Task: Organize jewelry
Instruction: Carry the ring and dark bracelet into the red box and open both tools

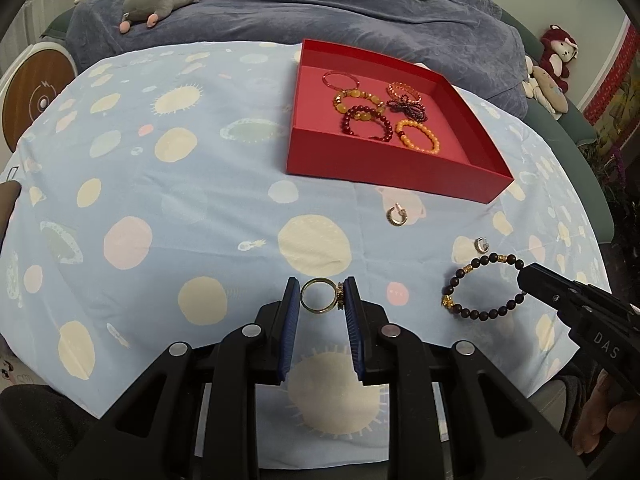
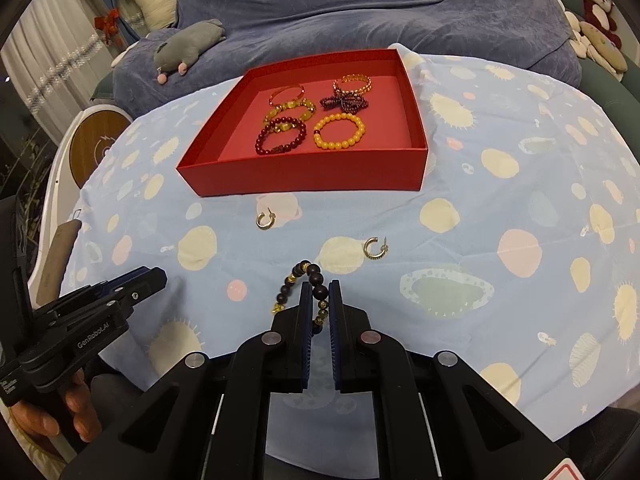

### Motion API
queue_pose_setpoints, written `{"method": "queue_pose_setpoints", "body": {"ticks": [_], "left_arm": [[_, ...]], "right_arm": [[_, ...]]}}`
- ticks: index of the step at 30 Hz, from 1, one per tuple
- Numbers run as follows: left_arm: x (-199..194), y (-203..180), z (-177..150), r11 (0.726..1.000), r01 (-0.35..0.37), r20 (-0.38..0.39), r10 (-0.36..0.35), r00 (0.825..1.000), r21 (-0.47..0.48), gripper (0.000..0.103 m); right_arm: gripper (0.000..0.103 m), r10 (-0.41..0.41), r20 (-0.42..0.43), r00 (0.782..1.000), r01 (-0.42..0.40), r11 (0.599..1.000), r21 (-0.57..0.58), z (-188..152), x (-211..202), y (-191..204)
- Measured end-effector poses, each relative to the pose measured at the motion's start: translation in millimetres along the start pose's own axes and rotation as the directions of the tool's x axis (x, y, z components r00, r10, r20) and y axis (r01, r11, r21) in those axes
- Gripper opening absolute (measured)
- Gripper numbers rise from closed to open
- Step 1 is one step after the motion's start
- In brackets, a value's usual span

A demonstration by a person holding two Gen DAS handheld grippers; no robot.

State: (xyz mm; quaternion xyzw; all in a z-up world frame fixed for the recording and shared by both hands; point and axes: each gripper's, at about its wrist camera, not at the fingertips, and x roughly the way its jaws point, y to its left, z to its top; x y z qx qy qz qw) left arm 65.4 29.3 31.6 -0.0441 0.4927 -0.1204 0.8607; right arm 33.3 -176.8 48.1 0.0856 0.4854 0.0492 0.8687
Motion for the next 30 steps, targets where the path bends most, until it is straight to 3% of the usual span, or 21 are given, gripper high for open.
{"method": "queue_pose_setpoints", "body": {"ticks": [7,18,23,30], "left_arm": [[-10,-19,33,0.998,0.032,0.021,-0.033,0.999,0.045,0.022],[7,-50,122,0.993,0.065,0.077,-0.073,0.994,0.101,0.022],[35,-58,141,0.992,0.062,0.054,-0.068,0.996,0.107,0.022],[75,-54,139,0.993,0.057,-0.009,-0.056,0.998,0.105,0.022]], "right_arm": [[0.007,0.011,0.042,0.999,-0.012,1.0,0.027,28,-16,-17],[0.007,0.063,0.122,0.991,-0.065,0.998,0.011,119,-3,-11],[0.007,0.084,0.101,0.991,-0.086,0.996,0.022,139,26,-7],[0.007,0.067,0.02,0.998,-0.068,0.997,0.035,132,69,-14]]}}
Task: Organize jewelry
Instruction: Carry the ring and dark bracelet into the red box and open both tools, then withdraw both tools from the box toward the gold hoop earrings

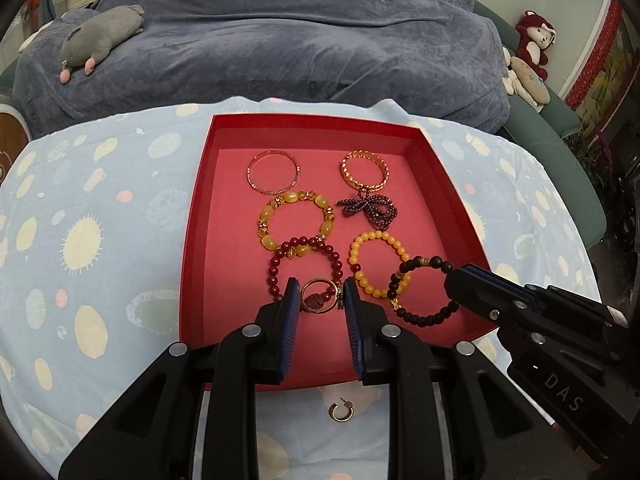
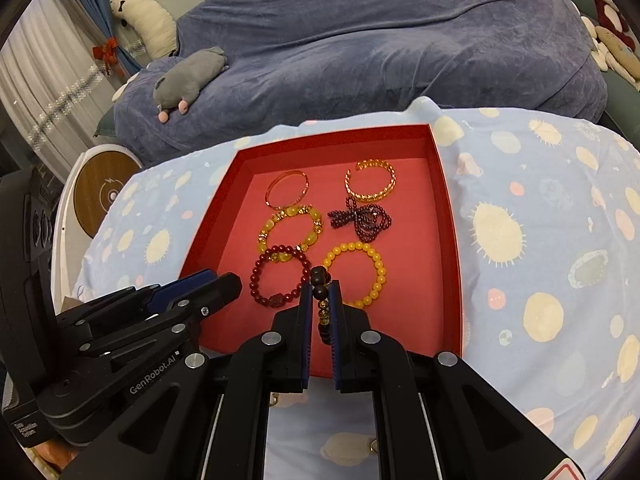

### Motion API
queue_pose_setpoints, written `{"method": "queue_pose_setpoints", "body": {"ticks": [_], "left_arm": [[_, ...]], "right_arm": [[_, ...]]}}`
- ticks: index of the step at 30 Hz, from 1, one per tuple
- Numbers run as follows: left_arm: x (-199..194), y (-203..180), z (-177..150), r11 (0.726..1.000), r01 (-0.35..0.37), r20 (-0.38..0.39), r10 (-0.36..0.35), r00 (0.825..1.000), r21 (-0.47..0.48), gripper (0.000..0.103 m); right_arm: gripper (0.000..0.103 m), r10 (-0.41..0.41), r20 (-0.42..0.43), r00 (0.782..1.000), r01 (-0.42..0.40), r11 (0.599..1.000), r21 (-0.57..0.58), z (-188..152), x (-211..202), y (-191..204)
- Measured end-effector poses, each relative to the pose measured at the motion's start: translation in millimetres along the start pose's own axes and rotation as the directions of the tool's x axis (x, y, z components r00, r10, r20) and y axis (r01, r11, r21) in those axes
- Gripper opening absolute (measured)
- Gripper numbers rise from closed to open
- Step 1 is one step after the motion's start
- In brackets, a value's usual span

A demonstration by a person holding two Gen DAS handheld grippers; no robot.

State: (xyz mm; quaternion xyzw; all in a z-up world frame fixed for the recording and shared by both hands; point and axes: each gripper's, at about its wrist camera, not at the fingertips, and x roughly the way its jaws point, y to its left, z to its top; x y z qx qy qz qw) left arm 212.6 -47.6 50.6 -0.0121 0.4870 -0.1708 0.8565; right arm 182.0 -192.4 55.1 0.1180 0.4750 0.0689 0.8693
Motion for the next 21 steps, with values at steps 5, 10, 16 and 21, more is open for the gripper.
{"method": "queue_pose_setpoints", "body": {"ticks": [5,10,16,21], "left_arm": [[19,6,-4,1.0,-0.012,-0.032,0.012,0.999,-0.005,0.022],[30,8,-6,1.0,-0.02,-0.049,0.019,0.999,-0.007,0.022],[33,8,-8,0.999,-0.045,-0.042,0.044,0.998,-0.021,0.039],[19,11,-7,0.998,-0.047,0.002,0.047,0.999,-0.035,0.056]], "right_arm": [[0.007,-0.026,-0.03,0.999,0.027,0.999,0.019,-5,16,-15],[0.007,-0.051,-0.048,0.998,0.052,0.998,0.021,-8,26,-22],[0.015,-0.081,-0.032,0.996,0.081,0.997,0.005,-8,26,-19],[0.038,-0.085,0.017,0.996,0.085,0.996,0.018,-7,7,-18]]}}
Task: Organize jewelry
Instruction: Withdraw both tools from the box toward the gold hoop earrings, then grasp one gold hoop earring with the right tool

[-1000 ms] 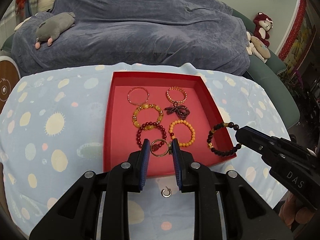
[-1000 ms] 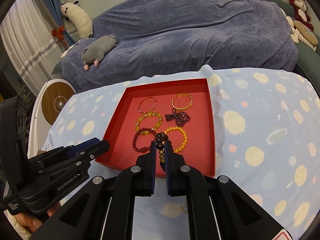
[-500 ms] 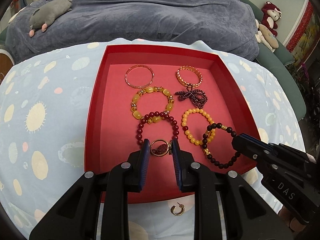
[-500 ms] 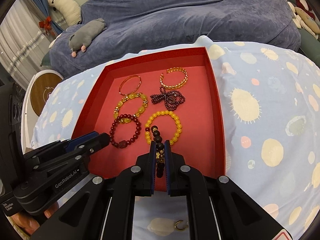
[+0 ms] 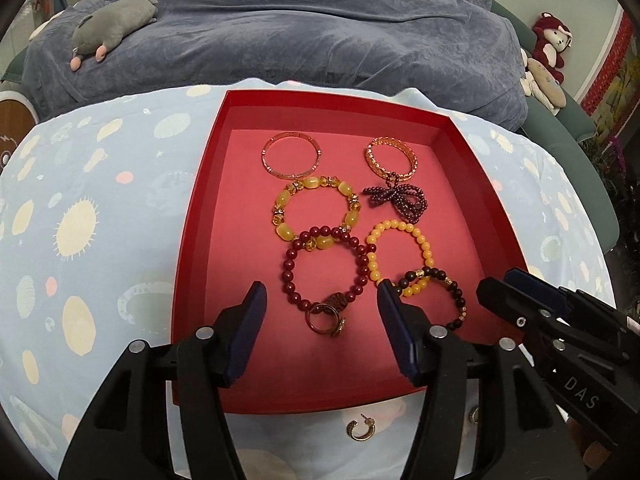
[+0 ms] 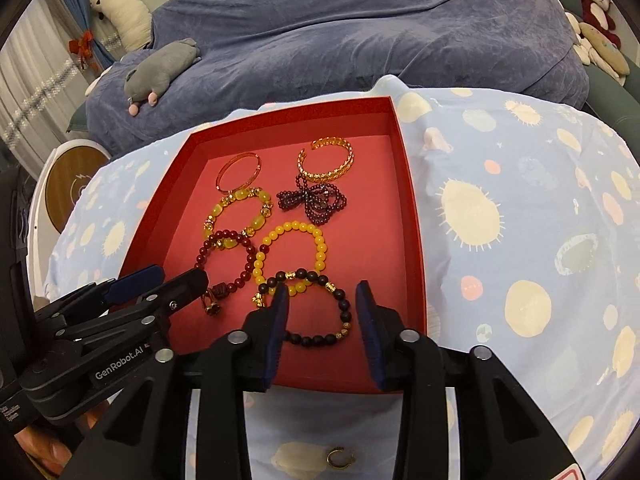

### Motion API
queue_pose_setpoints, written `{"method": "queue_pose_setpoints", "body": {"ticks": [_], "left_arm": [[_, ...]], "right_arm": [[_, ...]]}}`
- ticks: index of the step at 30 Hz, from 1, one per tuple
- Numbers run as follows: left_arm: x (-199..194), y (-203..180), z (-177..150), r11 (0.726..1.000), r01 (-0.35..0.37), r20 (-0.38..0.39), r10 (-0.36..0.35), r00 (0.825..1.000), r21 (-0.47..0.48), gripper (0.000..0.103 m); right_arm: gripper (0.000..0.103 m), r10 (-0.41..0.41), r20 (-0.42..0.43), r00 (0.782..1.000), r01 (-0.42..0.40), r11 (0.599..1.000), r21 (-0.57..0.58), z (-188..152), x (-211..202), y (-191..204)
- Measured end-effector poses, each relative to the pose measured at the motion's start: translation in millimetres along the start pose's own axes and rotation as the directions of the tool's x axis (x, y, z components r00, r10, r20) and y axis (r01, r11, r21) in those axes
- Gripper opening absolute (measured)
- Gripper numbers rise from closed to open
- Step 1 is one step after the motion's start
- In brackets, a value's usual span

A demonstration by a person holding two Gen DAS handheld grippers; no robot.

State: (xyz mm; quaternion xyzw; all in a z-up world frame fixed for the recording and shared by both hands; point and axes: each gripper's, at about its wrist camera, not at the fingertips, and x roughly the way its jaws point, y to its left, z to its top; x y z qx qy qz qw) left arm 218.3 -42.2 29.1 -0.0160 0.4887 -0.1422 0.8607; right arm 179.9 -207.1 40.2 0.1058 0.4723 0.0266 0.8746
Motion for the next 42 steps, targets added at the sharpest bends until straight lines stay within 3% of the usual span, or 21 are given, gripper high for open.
{"method": "queue_pose_setpoints", "body": {"ticks": [10,16,26,42], "left_arm": [[-30,3,-20,1.0,-0.014,0.027,0.014,1.0,-0.011,0.058],[-48,0,-43,1.0,-0.029,0.043,0.029,0.999,0.002,0.064],[-59,-4,-83,0.999,-0.038,0.03,0.038,0.999,0.003,0.064],[-46,0,-109,0.998,-0.06,-0.009,0.059,0.998,-0.015,0.064]], "right_arm": [[0.038,-0.004,0.009,1.0,0.004,1.0,0.011,-24,-29,-5],[0.038,0.001,-0.017,1.0,-0.001,1.0,0.026,-53,-39,-6],[0.038,-0.014,-0.074,0.997,0.016,1.0,0.023,-97,-37,-11],[0.032,-0.053,-0.098,0.994,0.05,0.998,-0.026,-103,-10,-3]]}}
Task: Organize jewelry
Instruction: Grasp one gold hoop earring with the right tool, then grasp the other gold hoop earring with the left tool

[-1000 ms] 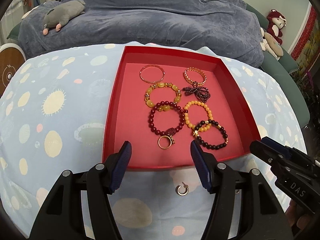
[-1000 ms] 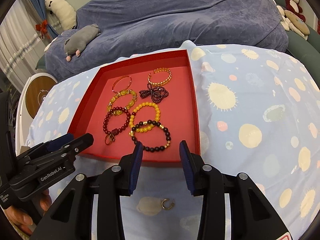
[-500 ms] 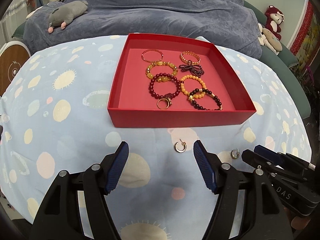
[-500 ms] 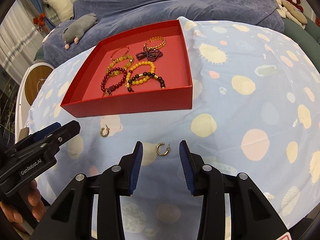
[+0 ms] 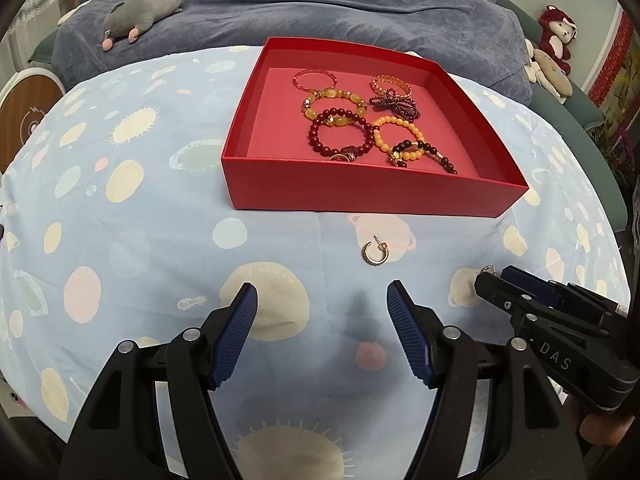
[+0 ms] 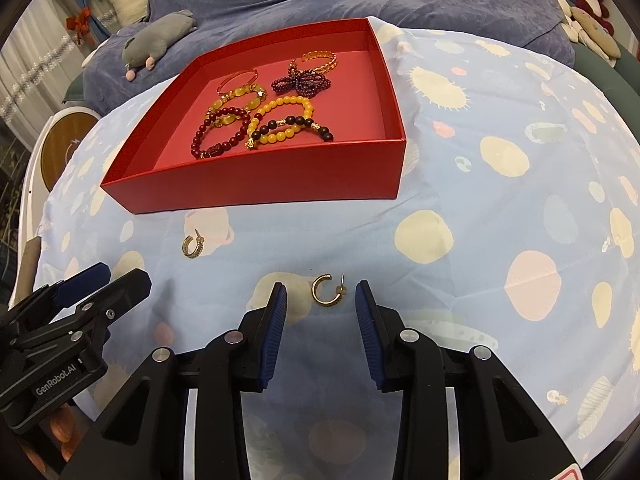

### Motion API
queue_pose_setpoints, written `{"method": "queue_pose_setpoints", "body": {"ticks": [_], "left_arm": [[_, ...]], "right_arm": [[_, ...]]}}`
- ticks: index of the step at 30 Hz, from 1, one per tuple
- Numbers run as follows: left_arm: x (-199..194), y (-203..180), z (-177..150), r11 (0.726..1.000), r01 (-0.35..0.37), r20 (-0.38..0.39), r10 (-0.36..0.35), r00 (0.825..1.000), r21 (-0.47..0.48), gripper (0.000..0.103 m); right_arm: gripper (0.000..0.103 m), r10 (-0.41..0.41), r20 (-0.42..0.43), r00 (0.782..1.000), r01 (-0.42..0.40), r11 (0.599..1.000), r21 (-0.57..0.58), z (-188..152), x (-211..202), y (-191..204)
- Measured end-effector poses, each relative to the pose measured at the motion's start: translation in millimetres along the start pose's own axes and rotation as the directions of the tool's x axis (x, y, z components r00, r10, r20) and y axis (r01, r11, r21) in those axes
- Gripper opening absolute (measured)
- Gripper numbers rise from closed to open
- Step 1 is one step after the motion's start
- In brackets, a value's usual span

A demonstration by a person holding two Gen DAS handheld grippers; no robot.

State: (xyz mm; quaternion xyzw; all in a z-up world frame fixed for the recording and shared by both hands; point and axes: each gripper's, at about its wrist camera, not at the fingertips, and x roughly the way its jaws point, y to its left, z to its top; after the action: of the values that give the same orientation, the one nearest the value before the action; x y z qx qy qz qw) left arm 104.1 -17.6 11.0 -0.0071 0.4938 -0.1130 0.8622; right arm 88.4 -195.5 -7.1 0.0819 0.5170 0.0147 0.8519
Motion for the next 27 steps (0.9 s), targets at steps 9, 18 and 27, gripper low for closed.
{"method": "queue_pose_setpoints", "body": {"ticks": [9,18,27], "left_arm": [[8,-1,0,1.0,0.004,-0.011,-0.004,1.0,-0.001,0.064],[10,-8,5,1.0,0.019,-0.001,-0.019,1.0,-0.005,0.064],[29,-23,17,0.999,0.026,-0.015,-0.025,1.0,0.021,0.054]], "right_arm": [[0.017,-0.026,0.009,1.0,0.026,0.999,-0.026,1,4,1],[0.017,-0.004,0.015,1.0,0.004,1.0,0.003,0,-2,-3],[0.017,0.007,0.028,1.0,-0.008,1.0,0.016,5,-7,-7]]}}
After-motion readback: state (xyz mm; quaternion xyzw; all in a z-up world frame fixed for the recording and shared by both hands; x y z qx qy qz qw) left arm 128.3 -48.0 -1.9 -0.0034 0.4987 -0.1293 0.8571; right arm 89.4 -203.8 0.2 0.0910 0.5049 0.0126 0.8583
